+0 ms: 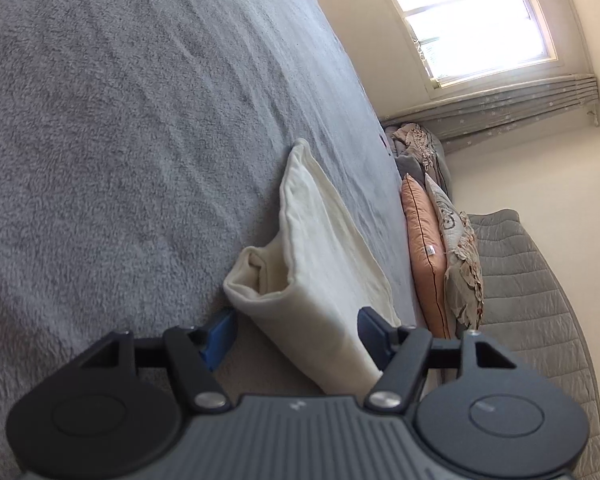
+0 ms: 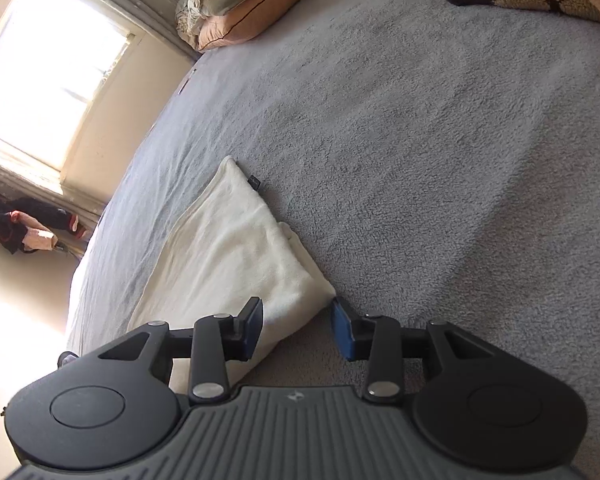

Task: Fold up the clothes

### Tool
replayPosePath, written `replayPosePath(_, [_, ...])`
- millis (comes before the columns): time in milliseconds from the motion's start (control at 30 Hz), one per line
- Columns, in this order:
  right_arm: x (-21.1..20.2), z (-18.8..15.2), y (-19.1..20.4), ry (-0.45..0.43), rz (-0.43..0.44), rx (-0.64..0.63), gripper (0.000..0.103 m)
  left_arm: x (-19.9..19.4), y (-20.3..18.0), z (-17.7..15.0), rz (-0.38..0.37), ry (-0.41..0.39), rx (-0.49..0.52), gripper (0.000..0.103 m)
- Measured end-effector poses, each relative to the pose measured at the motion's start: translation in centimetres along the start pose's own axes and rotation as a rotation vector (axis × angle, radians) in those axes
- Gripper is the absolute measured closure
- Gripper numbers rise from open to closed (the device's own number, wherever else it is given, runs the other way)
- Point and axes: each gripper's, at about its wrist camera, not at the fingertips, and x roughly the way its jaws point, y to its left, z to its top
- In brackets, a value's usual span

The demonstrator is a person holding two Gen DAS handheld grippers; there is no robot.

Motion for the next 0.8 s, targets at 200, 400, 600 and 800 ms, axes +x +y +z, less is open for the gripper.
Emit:
replayPosePath(200, [1.3, -0.6, 0.4, -0.078, 0.01, 0.053, 0.064, 1.7, 0.4, -0.7, 0.01, -0.097, -0.041, 0.076])
replayPosePath(400, [1.9, -1.5, 2.8, -0.175, -0.074, -0.105, 0.091, 2.4, -0.4, -0.5, 0.048, -0.122, 0.01, 0.093])
replayPosePath(600, [0.0, -2.5, 5.5, -0.252, -0.147, -0.267, 0.095, 1.3, -3.2, 0.4, 0.117, -0.146, 0.082, 0.096])
replayPosePath(800, [-2.8, -4.1, 6.1, -0.217, -0.21, -0.272, 0.095, -2.0, -4.9, 1.1, 0.154, -0.134, 0.131, 0.096])
